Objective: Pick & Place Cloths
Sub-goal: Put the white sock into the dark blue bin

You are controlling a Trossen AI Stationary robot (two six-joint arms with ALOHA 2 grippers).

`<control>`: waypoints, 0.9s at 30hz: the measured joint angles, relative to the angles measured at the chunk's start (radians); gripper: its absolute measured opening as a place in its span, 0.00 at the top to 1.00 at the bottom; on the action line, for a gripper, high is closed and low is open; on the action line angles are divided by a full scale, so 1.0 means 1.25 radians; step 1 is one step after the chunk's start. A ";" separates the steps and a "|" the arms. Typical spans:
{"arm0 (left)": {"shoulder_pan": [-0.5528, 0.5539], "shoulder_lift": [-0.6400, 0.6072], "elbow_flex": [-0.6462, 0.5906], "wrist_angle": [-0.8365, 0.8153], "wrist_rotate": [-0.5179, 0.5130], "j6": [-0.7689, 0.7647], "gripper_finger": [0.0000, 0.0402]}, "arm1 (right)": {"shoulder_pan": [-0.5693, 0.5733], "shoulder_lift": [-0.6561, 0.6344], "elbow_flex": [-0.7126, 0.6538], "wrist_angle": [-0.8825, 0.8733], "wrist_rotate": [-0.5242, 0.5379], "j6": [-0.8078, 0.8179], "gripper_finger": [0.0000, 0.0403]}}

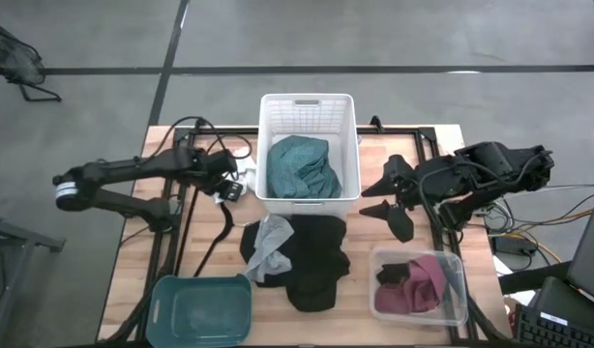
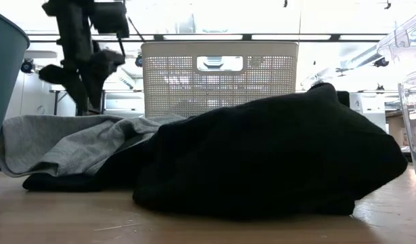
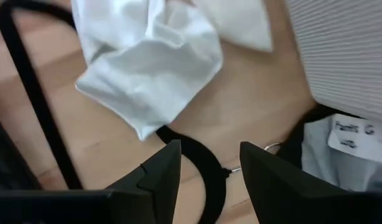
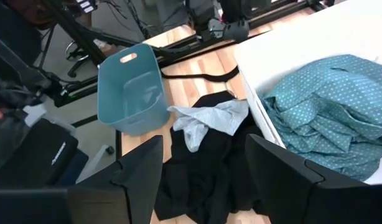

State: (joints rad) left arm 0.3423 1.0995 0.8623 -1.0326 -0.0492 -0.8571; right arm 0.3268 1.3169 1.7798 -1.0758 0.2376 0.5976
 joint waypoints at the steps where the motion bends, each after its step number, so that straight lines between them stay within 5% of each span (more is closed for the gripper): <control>1: 0.014 0.001 -0.011 0.011 0.013 -0.001 0.58 | 0.000 0.000 0.000 0.001 0.001 0.000 0.44; 19: 0.176 0.076 -0.100 0.251 -0.013 0.098 0.58 | -0.009 0.022 -0.001 0.010 0.041 -0.006 0.35; 27: 0.186 0.162 -0.109 0.282 -0.009 0.101 0.58 | -0.009 0.022 -0.001 0.014 0.043 -0.002 0.40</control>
State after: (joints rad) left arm 0.5747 1.3018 0.7265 -0.6800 -0.0610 -0.7306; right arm 0.3157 1.3445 1.7782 -1.0586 0.2916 0.5945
